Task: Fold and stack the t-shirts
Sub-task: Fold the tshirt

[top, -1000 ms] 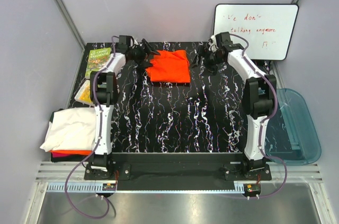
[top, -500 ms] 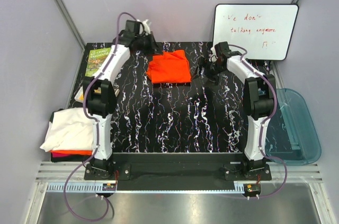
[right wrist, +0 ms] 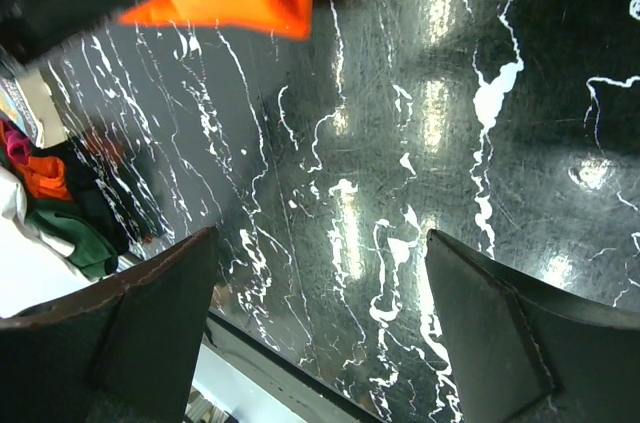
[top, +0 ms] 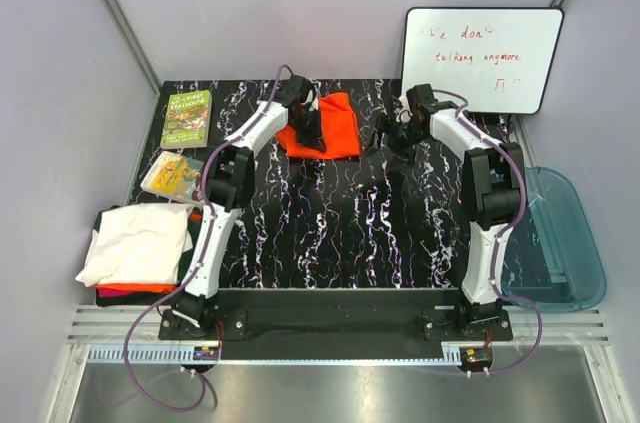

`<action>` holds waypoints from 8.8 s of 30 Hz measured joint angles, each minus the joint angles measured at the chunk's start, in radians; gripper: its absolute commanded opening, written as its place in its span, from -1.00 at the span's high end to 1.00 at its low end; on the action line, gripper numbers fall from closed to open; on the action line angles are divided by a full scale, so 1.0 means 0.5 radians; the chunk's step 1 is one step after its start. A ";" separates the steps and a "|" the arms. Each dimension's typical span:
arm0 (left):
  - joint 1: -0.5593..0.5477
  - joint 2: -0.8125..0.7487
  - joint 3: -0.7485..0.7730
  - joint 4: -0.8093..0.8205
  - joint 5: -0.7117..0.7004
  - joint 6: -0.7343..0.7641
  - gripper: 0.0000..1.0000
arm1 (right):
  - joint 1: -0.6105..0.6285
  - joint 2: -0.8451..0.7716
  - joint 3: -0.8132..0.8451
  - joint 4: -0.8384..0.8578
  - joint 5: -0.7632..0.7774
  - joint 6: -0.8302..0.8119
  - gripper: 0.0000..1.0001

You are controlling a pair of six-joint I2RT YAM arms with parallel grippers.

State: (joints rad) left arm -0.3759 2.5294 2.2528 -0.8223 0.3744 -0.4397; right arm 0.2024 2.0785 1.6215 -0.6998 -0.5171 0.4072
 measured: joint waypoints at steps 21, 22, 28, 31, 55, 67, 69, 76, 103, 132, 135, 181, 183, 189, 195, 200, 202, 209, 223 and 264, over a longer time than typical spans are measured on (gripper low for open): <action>-0.048 -0.367 -0.741 0.053 0.142 -0.022 1.00 | -0.001 -0.067 -0.125 0.003 0.034 -0.002 -0.83; -0.076 -0.421 -0.831 0.049 0.142 -0.008 1.00 | -0.001 -0.083 -0.125 0.000 0.046 -0.008 -0.82; -0.285 -0.729 -1.300 -0.033 0.100 0.078 1.00 | -0.002 -0.173 -0.125 -0.004 0.074 -0.031 -0.82; -0.337 -0.831 -1.299 -0.085 -0.018 0.096 1.00 | -0.002 -0.179 -0.125 -0.007 0.076 -0.033 -0.82; 0.204 0.225 0.220 0.189 0.311 -0.504 1.00 | -0.002 -0.179 -0.303 -0.018 0.109 -0.030 -0.84; 0.030 -0.544 -1.129 0.333 0.427 -0.256 1.00 | 0.000 -0.179 -0.255 -0.022 0.106 -0.028 -1.00; -0.031 -0.675 -1.330 0.311 0.426 -0.211 1.00 | 0.005 -0.179 -0.246 -0.022 0.105 -0.028 -1.00; -0.163 -0.945 -1.632 0.201 0.399 -0.122 0.59 | 0.108 -0.179 -0.240 -0.022 0.091 -0.018 -1.00; 0.221 -1.179 -1.313 -0.150 -0.146 0.149 -0.89 | 0.296 -0.317 -0.245 -0.027 0.106 0.108 -0.51; 0.202 -0.890 -1.289 -0.024 -0.010 0.130 -0.54 | 0.350 -0.091 -0.271 0.063 0.043 0.169 0.71; 0.194 -0.858 -1.268 -0.014 0.003 0.124 -0.39 | 0.350 -0.091 -0.272 0.067 0.042 0.169 0.73; 0.139 -1.123 -0.956 -0.026 0.197 0.140 1.00 | 0.353 -0.656 -0.468 0.053 0.350 0.176 0.83; 0.139 -1.109 -0.920 -0.026 0.201 0.140 1.00 | 0.354 -0.656 -0.451 0.043 0.388 0.177 0.82; 0.139 -1.070 -0.853 -0.022 0.221 0.141 1.00 | 0.354 -0.667 -0.389 0.050 0.530 0.178 0.85; 0.139 -1.022 -0.834 0.002 0.251 0.140 1.00 | 0.355 -0.681 -0.349 0.076 0.636 0.181 0.86; 0.139 -1.017 -0.827 0.020 0.282 0.140 1.00 | 0.355 -0.700 -0.342 0.096 0.647 0.181 0.88; 0.139 -1.026 -0.855 0.038 0.291 0.141 1.00 | 0.355 -0.716 -0.342 0.097 0.646 0.181 0.88; 0.113 -1.358 -1.370 0.117 0.296 0.156 1.00 | 0.355 -0.916 -0.459 0.107 0.640 0.181 0.89; 0.040 -1.848 -1.655 0.122 0.276 0.131 1.00 | 0.356 -1.177 -0.581 0.073 0.636 0.171 0.87; 0.225 -0.345 -0.564 0.267 0.314 -0.104 -0.95 | 0.152 0.281 0.243 0.220 1.172 -0.028 -0.94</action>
State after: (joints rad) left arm -0.2634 2.3569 1.9709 -0.6888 0.5316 -0.4915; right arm 0.2783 2.2189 1.7432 -0.5896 0.0689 0.3931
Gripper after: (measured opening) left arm 0.716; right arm 0.850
